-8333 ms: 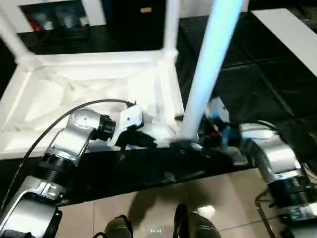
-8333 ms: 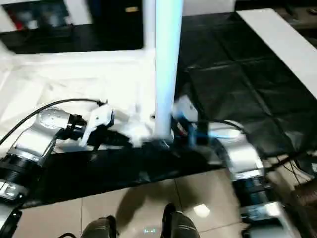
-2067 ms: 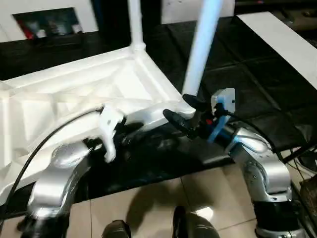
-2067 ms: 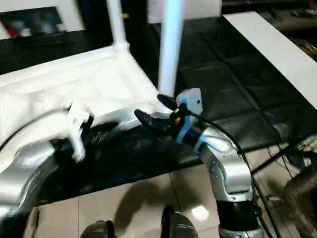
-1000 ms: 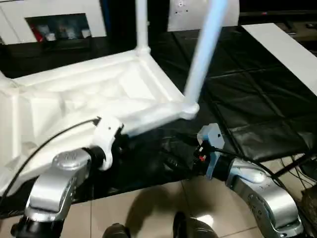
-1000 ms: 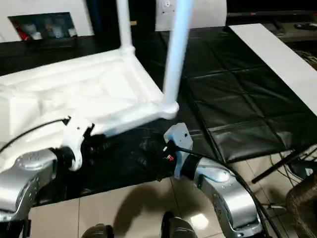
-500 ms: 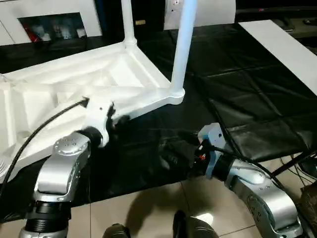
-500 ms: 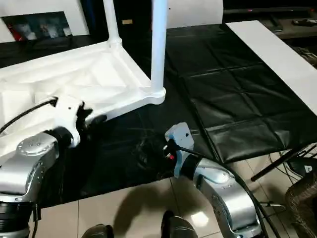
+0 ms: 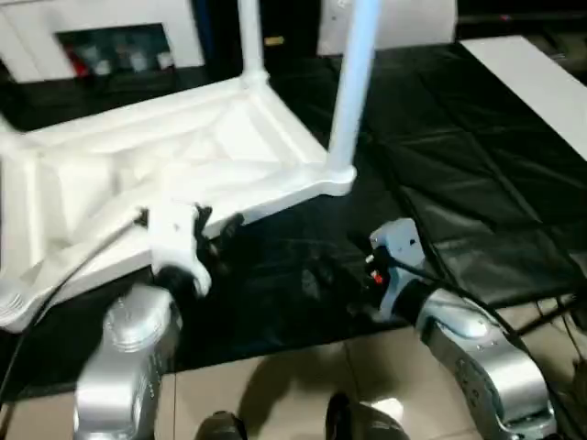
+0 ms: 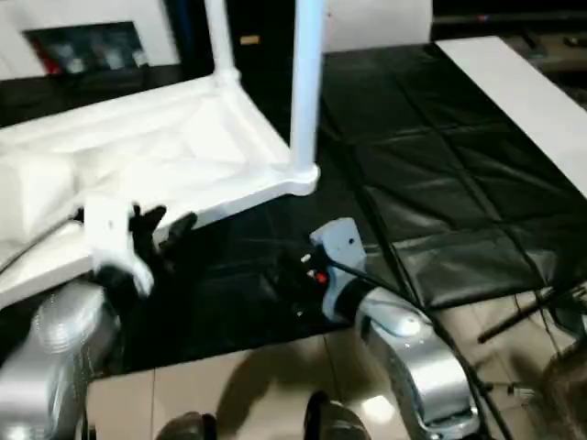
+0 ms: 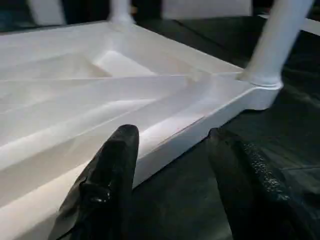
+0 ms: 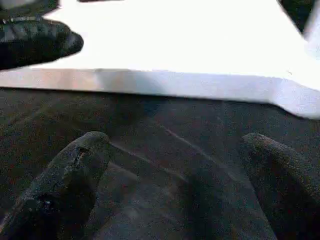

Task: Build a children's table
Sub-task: Rotate table base

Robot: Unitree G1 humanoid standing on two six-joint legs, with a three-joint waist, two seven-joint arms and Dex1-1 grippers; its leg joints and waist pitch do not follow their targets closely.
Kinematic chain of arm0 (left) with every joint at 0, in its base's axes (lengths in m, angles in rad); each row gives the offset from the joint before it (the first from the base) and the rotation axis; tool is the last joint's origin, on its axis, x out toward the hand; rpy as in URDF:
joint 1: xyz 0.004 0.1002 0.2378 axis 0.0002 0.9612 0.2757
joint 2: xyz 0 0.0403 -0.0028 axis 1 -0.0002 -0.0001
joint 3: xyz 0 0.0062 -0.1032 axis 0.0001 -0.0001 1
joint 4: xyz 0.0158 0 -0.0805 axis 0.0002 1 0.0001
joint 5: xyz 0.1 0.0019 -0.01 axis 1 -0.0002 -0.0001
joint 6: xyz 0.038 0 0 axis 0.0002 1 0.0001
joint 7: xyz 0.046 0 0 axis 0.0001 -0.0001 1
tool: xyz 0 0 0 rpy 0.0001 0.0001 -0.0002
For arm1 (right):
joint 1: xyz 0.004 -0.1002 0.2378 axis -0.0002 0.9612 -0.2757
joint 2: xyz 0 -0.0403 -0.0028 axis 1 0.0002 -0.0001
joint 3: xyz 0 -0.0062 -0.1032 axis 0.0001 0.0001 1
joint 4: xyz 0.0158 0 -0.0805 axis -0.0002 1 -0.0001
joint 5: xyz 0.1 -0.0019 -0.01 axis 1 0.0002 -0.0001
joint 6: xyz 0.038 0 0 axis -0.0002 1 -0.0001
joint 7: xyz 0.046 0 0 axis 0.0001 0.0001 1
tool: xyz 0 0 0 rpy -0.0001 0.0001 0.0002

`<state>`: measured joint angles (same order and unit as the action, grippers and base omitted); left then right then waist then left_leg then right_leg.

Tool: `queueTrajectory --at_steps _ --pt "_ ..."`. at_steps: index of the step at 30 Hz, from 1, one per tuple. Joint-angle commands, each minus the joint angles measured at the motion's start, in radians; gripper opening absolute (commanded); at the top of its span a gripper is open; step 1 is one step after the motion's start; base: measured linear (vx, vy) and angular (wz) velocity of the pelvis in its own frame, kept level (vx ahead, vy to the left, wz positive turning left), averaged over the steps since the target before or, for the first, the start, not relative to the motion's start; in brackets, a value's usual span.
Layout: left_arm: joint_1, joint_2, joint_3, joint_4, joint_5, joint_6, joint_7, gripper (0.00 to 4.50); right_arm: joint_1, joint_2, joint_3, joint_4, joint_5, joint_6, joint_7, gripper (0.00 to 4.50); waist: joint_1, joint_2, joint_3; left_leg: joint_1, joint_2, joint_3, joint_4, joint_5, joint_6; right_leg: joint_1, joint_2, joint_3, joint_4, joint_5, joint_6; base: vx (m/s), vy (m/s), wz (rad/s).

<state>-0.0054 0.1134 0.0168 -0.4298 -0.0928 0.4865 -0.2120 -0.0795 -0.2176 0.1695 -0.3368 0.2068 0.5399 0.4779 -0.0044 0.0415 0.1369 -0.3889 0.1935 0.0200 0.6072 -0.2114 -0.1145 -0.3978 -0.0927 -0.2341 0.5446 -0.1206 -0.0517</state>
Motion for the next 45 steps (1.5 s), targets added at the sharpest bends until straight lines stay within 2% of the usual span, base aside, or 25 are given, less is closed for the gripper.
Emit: queueTrajectory --at_steps 1,2,3,4,5,6,7,8,9,10,11,12,13,14,15,16,17,19,22,26,30,33,36,41,45 --pt "0.009 -0.001 0.004 -0.047 0.028 -0.008 0.028 2.45 -0.005 0.007 0.015 0.007 -0.011 -0.039 -0.001 4.5 -0.001 0.029 -0.041 0.019 0.105 -0.137 -0.179 -0.496 0.113 0.046 0.008 0.089 0.081 -0.341 -0.105 0.018 -0.116 0.56" --pt "0.013 -0.009 0.014 -0.056 0.021 -0.003 0.032 2.45 -0.005 0.01 0.015 0.009 -0.009 -0.04 -0.003 4.5 -0.012 0.015 -0.038 0.026 0.093 -0.142 -0.163 -0.476 0.141 0.033 0.005 0.115 0.088 -0.313 -0.136 0.006 -0.169 0.74" --pt "0.017 -0.024 0.037 -0.071 0.009 0.025 0.052 2.45 -0.005 0.021 0.011 0.01 -0.003 -0.041 -0.012 4.5 0.009 -0.003 -0.028 -0.018 0.021 -0.11 -0.126 -0.422 0.131 0.045 -0.025 0.146 0.034 -0.35 -0.218 0.006 -0.169 0.74" --pt "0.022 -0.031 0.054 -0.076 0.005 0.03 0.064 2.45 -0.003 0.031 0.005 0.011 0.008 -0.057 -0.01 4.5 0.037 -0.017 -0.022 -0.033 -0.044 -0.049 -0.062 -0.38 0.084 0.036 -0.069 0.166 -0.039 -0.531 -0.184 -0.019 -0.186 0.74" --pt "0.025 -0.036 0.066 -0.079 0.002 0.034 0.073 2.45 -0.002 0.039 0.001 0.012 0.015 -0.068 -0.009 4.5 0.035 -0.051 -0.034 0.014 -0.087 0.043 0.078 -0.17 0.058 0.022 -0.148 0.12 -0.123 -0.925 -0.01 -0.011 -0.161 0.54" --pt "0.035 -0.038 0.084 -0.084 0.008 0.036 0.089 2.45 0.0 0.047 -0.005 0.012 0.024 -0.076 -0.011 4.5 0.05 -0.043 -0.034 0.001 -0.081 0.07 0.107 -0.067 0.081 0.02 -0.162 0.138 -0.145 -1.003 0.156 -0.011 -0.161 0.54" --pt "0.05 -0.043 0.104 -0.091 0.013 0.02 0.108 2.45 -0.002 0.066 -0.018 0.015 0.037 -0.085 -0.02 4.5 0.054 -0.059 -0.034 -0.012 -0.078 0.079 0.1 -0.092 0.109 0.035 -0.172 0.164 -0.133 -0.975 0.206 -0.023 -0.121 0.43" --pt "0.062 -0.045 0.11 -0.095 0.014 0.006 0.118 2.45 -0.003 0.074 -0.023 0.018 0.043 -0.09 -0.024 4.5 0.061 -0.051 -0.036 -0.017 -0.059 0.069 0.108 -0.1 0.122 0.067 -0.22 0.175 -0.114 -0.915 0.212 -0.021 -0.064 0.42" --pt "0.077 -0.053 0.126 -0.103 0.02 0.013 0.146 2.45 -0.007 0.074 -0.023 0.018 0.041 -0.084 -0.027 4.5 0.071 -0.03 -0.039 0.004 -0.036 0.058 0.061 -0.117 0.15 0.08 -0.225 0.224 -0.116 -0.827 0.143 -0.021 -0.064 0.42" --pt "0.079 -0.054 0.129 -0.104 0.021 0.012 0.149 2.45 -0.008 0.074 -0.023 0.017 0.041 -0.083 -0.027 4.5 0.074 -0.034 -0.034 0.008 -0.024 0.056 0.037 -0.112 0.169 0.094 -0.209 0.216 -0.106 -0.76 0.072 -0.027 -0.042 0.32" --pt "0.084 -0.062 0.143 -0.108 0.022 0.008 0.166 2.45 -0.011 0.071 -0.02 0.016 0.039 -0.079 -0.025 4.5 0.08 -0.011 -0.044 0.042 0.01 0.05 -0.031 -0.039 0.21 0.067 -0.104 0.157 -0.076 -0.543 -0.021 -0.032 -0.05 0.24" --pt "0.087 -0.069 0.155 -0.112 0.025 0.009 0.178 2.65 -0.012 0.065 -0.016 0.016 0.036 -0.077 -0.023 4.5 0.06 0.003 -0.046 0.072 0.085 0.018 -0.054 -0.054 0.246 0.043 -0.064 0.13 -0.048 -0.372 -0.043 -0.032 -0.05 0.24" --pt "0.087 -0.069 0.155 -0.112 0.025 0.009 0.178 2.65 -0.012 0.065 -0.016 0.016 0.036 -0.077 -0.023 4.5 0.051 0.015 -0.046 0.067 0.126 0.012 -0.067 -0.147 0.23 0.047 -0.065 0.141 -0.016 -0.256 -0.057 -0.028 -0.023 0.18" --pt "0.089 -0.085 0.184 -0.122 0.027 0.004 0.205 2.65 -0.014 0.054 -0.009 0.014 0.025 -0.066 -0.024 4.5 0.052 0.016 -0.041 0.066 0.128 0.018 -0.072 -0.209 0.212 0.046 -0.069 0.149 -0.01 -0.23 -0.064 0.0 0.0 0.0" --pt "0.09 -0.101 0.213 -0.138 0.03 -0.003 0.232 2.75 -0.015 0.052 -0.008 0.011 0.028 -0.06 -0.02 4.5 0.053 0.003 -0.032 0.067 0.101 0.042 -0.07 -0.308 0.165 0.044 -0.089 0.162 -0.039 -0.283 -0.065 0.0 0.0 0.0" --pt "0.09 -0.115 0.239 -0.149 0.03 -0.007 0.257 2.8 -0.016 0.044 -0.001 0.006 0.024 -0.055 -0.015 4.5 0.05 -0.011 -0.025 0.061 0.06 0.061 -0.061 -0.351 0.125 0.056 -0.109 0.16 -0.07 -0.461 -0.049 0.0 0.0 0.0" --pt "0.089 -0.127 0.261 -0.156 0.026 -0.008 0.277 2.8 -0.019 0.036 0.006 0.004 0.016 -0.056 -0.009 4.5 0.053 -0.016 -0.025 0.058 0.036 0.07 -0.053 -0.305 0.12 0.064 -0.113 0.15 -0.095 -0.602 -0.002 0.0 0.0 0.0" --pt "0.09 -0.13 0.279 -0.16 0.032 0.002 0.301 2.8 -0.022 0.03 0.014 0.003 0.015 -0.061 0.0 4.5 0.047 -0.017 -0.022 0.053 0.025 0.072 -0.054 -0.249 0.133 0.061 -0.099 0.131 -0.114 -0.672 0.069 0.0 0.0 0.0" --pt "0.089 -0.118 0.318 -0.151 0.041 0.037 0.334 2.8 -0.031 0.033 0.019 -0.016 0.042 -0.068 0.03 4.5 0.033 -0.008 -0.024 0.046 0.044 0.057 -0.065 -0.265 0.146 0.067 -0.088 0.114 -0.112 -0.599 0.101 0.0 0.0 0.0" --pt "0.046 -0.076 0.368 -0.112 0.032 0.039 0.346 2.8 -0.06 0.024 0.028 -0.049 0.104 0.018 0.063 4.5 0.026 -0.008 -0.032 0.031 0.046 0.045 -0.063 -0.179 0.173 0.07 -0.096 0.128 -0.091 -0.46 0.079 0.017 0.001 0.01" --pt "0.014 -0.063 0.416 -0.086 0.036 0.048 0.364 2.8 -0.063 0.009 0.05 -0.056 0.103 0.016 0.08 4.5 0.035 0.005 -0.053 0.024 0.073 0.035 -0.046 0.056 0.246 0.063 -0.096 0.139 -0.032 -0.102 -0.031 0.041 0.008 0.01" --pt "-0.005 -0.043 0.431 -0.067 0.015 0.043 0.356 2.9 -0.062 0.008 0.057 -0.059 0.103 0.008 0.091 4.5 0.04 0.001 -0.065 0.018 0.069 0.039 -0.032 0.177 0.295 0.063 -0.101 0.145 -0.001 0.071 -0.1 0.042 0.005 0.01" --pt "-0.027 -0.02 0.433 -0.042 -0.009 0.043 0.333 3.15 -0.066 0.006 0.061 -0.059 0.104 0.004 0.099 4.5 0.046 -0.002 -0.053 0.02 0.071 0.047 -0.041 0.114 0.317 0.059 -0.101 0.146 -0.011 0.003 -0.124 0.0 0.0 0.0" --pt "-0.063 0.029 0.461 0.032 -0.028 0.042 0.292 3.52 -0.093 0.006 0.076 -0.07 0.139 0.019 0.12 4.5 0.046 0.001 -0.036 0.021 0.061 0.048 -0.054 -0.082 0.226 0.064 -0.103 0.14 -0.056 -0.311 -0.054 -0.011 -0.003 0.0" --pt "-0.063 0.078 0.479 0.093 -0.065 0.005 0.233 3.69 -0.12 0.023 0.078 -0.052 0.152 0.026 0.128 4.5 0.042 -0.009 -0.042 0.024 0.056 0.047 -0.057 -0.107 0.185 0.065 -0.104 0.138 -0.067 -0.391 -0.016 0.0 0.0 0.0"
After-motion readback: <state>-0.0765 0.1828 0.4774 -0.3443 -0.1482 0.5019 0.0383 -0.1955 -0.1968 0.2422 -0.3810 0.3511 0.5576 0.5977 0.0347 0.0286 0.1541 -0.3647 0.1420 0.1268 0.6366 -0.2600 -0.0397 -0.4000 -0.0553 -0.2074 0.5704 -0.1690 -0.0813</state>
